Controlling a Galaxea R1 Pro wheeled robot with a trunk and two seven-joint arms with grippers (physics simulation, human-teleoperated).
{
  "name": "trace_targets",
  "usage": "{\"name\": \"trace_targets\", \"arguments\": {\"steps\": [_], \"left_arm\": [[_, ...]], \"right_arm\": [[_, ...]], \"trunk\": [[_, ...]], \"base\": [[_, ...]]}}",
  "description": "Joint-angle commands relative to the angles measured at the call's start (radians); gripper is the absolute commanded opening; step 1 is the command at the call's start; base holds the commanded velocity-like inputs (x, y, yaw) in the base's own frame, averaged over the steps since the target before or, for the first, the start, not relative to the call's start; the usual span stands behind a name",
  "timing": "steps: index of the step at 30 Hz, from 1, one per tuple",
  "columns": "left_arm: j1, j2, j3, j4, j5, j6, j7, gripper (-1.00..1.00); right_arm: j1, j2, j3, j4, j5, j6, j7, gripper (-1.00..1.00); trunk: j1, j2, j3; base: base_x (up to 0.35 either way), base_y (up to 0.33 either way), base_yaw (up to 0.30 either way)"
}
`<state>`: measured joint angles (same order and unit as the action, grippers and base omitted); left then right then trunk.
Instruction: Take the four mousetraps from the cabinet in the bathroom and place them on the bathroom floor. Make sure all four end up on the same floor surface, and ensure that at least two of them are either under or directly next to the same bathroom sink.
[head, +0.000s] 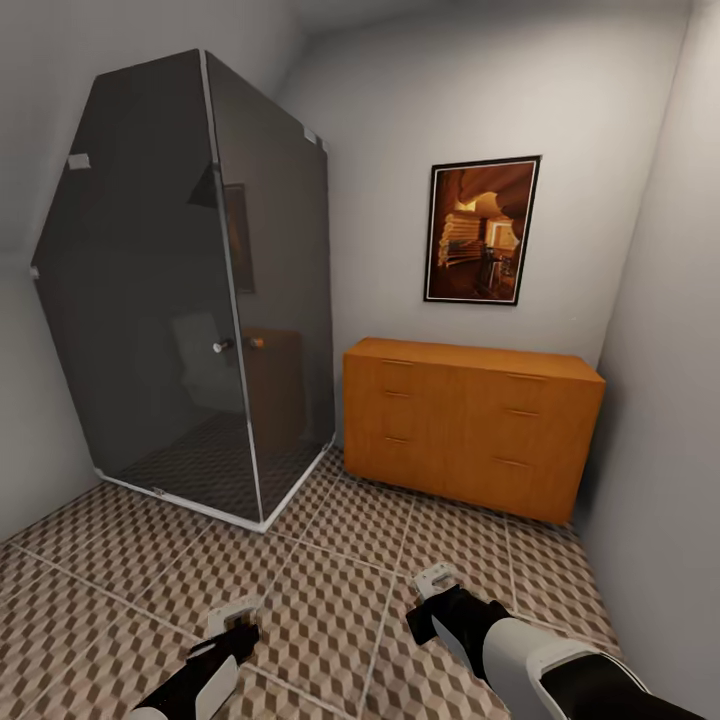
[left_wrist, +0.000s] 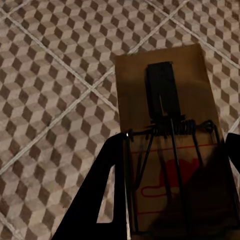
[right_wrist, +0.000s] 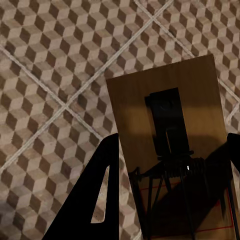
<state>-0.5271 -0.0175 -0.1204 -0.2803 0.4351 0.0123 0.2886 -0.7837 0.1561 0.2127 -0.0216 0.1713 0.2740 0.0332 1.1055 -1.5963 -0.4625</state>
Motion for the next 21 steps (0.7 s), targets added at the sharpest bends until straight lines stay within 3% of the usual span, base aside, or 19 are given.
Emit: {"name": "trace_targets", "arguments": {"steps": [1, 6, 11, 18, 21], "left_arm": [[-0.001, 0.001, -0.009, 0.014, 0.008, -0.03, 0.023, -1.0], [-0.001, 0.006, -0.007, 0.128, 0.012, -0.161, 0.056, -1.0], [-0.001, 0.009, -0.007, 0.169, 0.014, -0.198, 0.058, -1.0], [-0.001, 0.0, -0.008, 0.192, 0.006, -0.298, 0.07, -1.0], [-0.001, 0.001, -0.008, 0.197, 0.0, -0.306, 0.07, -1.0]], "right_arm": [[0.0, 0.0, 0.002, -0.002, 0.008, 0.007, 0.007, -1.0], [0.0, 0.0, 0.002, -0.002, 0.007, 0.007, 0.006, -1.0], [0.0, 0.0, 0.002, 0.0, 0.006, 0.006, 0.005, -1.0], [0.0, 0.0, 0.002, -0.001, 0.007, 0.005, 0.004, -1.0], [0.0, 0.0, 0.002, -0.001, 0.006, 0.0, 0.004, -1.0]], "trunk": [[0.0, -0.001, -0.001], [0.0, -0.001, -0.001], [0.0, -0.001, -0.001], [0.0, -0.001, -0.001], [0.0, -0.001, -0.001]], "base": [[0.0, 0.0, 0.242], [0.0, 0.0, 0.259], [0.0, 0.0, 0.269], [0.0, 0.0, 0.272], [0.0, 0.0, 0.273]]}}
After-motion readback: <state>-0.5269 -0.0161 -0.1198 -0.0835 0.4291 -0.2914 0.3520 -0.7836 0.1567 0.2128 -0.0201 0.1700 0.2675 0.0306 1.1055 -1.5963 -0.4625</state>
